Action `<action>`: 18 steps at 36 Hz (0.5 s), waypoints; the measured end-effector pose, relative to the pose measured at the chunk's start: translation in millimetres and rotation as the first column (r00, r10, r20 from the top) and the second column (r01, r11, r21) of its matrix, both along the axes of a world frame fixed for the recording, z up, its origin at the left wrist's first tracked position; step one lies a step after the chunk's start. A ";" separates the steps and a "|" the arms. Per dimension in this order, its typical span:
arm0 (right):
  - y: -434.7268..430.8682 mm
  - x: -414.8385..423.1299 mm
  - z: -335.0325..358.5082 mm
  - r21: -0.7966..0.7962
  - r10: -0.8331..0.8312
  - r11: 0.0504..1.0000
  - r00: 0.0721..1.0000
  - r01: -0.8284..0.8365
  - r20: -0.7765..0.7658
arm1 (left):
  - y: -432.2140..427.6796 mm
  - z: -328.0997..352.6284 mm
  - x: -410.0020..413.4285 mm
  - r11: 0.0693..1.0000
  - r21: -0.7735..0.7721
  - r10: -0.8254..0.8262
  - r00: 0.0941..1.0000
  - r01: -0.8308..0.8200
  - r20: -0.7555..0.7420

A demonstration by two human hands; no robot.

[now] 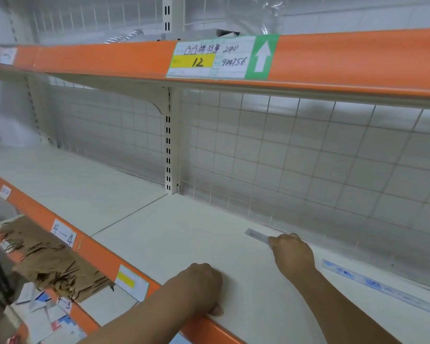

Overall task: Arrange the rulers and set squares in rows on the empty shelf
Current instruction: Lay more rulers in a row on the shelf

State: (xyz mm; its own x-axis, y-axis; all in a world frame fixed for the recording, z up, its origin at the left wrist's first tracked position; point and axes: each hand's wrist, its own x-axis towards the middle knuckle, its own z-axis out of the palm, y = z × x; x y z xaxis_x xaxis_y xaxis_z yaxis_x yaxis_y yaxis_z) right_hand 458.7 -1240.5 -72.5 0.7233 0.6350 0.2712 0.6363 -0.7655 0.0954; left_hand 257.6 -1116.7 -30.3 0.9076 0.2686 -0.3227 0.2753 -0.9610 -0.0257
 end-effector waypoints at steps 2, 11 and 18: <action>-0.5 1.2 -1.6 0.019 0.008 1.000 1.000 -0.007 -0.027 | 0.5 -0.1 0.1 1.000 -0.006 0.002 1.000 -0.002 -0.003; 0.7 -4.3 3.6 0.047 -0.018 0.999 0.997 0.022 -0.070 | -1.9 2.7 -0.2 1.000 0.003 0.001 1.000 -0.001 -0.015; -0.1 -29.9 17.7 0.077 0.013 0.997 0.997 -0.007 -0.080 | -2.7 4.7 -0.6 1.000 -0.001 -0.006 1.000 0.006 -0.024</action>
